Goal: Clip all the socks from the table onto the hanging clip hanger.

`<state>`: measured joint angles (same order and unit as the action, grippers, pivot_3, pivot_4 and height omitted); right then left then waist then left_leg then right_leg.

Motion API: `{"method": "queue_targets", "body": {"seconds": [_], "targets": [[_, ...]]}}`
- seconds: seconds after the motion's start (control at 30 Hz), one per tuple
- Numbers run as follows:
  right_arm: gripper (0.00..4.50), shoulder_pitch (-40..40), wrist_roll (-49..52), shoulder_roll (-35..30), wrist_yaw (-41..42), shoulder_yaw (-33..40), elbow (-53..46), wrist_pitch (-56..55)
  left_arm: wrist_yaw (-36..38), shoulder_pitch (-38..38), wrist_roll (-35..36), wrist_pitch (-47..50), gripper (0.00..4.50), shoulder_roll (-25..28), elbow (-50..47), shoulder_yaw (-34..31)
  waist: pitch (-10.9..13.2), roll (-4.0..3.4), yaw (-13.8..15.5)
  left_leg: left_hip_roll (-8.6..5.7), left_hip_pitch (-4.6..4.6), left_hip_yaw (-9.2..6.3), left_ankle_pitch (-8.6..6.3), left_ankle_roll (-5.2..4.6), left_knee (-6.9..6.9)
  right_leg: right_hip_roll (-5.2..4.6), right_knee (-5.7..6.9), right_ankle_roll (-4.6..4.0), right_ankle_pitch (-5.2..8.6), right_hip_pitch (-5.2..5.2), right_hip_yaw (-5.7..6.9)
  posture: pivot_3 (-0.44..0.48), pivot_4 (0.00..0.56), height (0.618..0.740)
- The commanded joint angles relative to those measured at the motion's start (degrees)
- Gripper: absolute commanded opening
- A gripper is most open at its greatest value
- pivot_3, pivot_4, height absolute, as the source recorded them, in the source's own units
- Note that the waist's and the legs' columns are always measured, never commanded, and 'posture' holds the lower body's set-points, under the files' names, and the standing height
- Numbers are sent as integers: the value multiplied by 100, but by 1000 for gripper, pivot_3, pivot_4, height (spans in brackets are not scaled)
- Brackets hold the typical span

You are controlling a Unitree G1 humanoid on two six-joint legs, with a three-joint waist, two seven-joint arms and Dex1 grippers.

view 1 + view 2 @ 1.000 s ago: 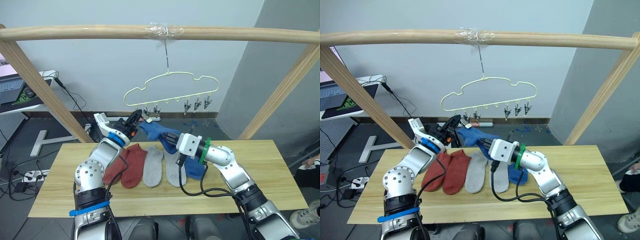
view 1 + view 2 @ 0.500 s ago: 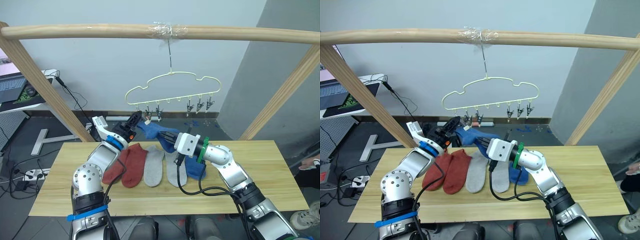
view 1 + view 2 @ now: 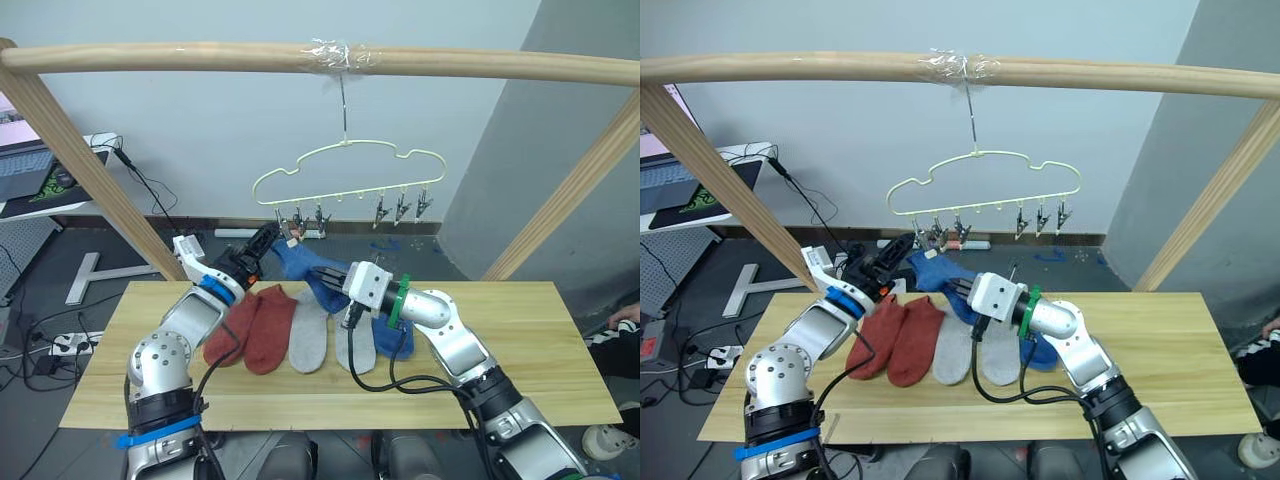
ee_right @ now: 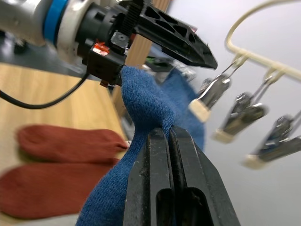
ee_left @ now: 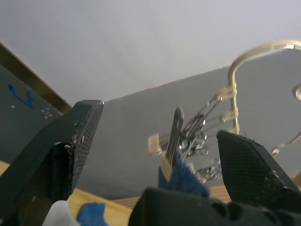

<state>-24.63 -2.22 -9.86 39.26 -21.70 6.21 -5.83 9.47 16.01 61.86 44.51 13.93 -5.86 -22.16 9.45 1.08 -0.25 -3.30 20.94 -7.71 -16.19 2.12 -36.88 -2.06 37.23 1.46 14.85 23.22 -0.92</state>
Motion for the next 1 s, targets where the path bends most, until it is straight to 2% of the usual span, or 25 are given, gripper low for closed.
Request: {"method": "queue_targets", "body": {"seconds": [0.03, 0.23, 0.4, 0.5, 0.7, 0.83, 0.93, 1.0], "targets": [[607, -25, 348, 109, 87, 114, -342, 480, 188, -110, -18, 17, 4500, 136, -461, 107, 0, 0, 17, 0, 0, -1, 0, 0, -1, 0, -1, 0, 0, 0, 0, 43, 165, 740], [2725, 12, 409, 29, 124, 147, -368, 803, 322, -339, -115, 22, 4500, 343, -665, 204, 2, -2, 23, -1, 0, -2, -1, -1, 0, -1, 0, 0, 0, -1, 1, 51, 169, 740], [4480, 155, 492, -147, 124, 205, -477, 979, 601, -569, -759, -257, 4500, 538, -889, 619, 2, -4, 24, -1, 0, -2, -1, -1, 1, -1, -1, 0, 0, -1, 1, 53, 170, 740], [4480, 202, 546, -225, 108, 301, -543, 1061, 753, -654, -1151, -454, 4500, 578, -1025, 876, 4, -5, 29, -1, 0, -1, -1, -2, 1, -1, -1, 0, 0, -1, 0, 51, 170, 740], [4480, 348, 616, -568, 84, 641, -898, 1227, 1150, -696, -2880, -1511, 4500, 765, -1270, 2094, 7, -11, 44, -4, 1, 0, -1, -2, 1, -3, -3, 0, 0, -3, -1, 42, 166, 740], [4480, 347, 780, -597, -13, 862, -1052, 1477, 1039, -656, -3282, -1859, 4500, 461, -1125, 2312, 8, -12, 28, -3, 1, 6, -2, -3, 1, -4, -3, 0, 0, -1, -4, 33, 163, 740], [4500, 385, 924, -676, -83, 1140, -1300, 1662, 919, -632, -3596, -2186, 3898, 140, -1193, 2475, 9, -14, 34, 0, 2, 4, -2, -4, 2, -3, -2, 0, 0, 0, 1, 28, 161, 740], [4500, 372, 1014, -695, -114, 1240, -1375, 1765, 899, -589, -3855, -2317, 3290, 76, -1128, 2570, 9, -14, 33, -1, 3, 5, -2, -4, 2, -4, -3, 0, 0, -1, 0, 27, 159, 740]]}}
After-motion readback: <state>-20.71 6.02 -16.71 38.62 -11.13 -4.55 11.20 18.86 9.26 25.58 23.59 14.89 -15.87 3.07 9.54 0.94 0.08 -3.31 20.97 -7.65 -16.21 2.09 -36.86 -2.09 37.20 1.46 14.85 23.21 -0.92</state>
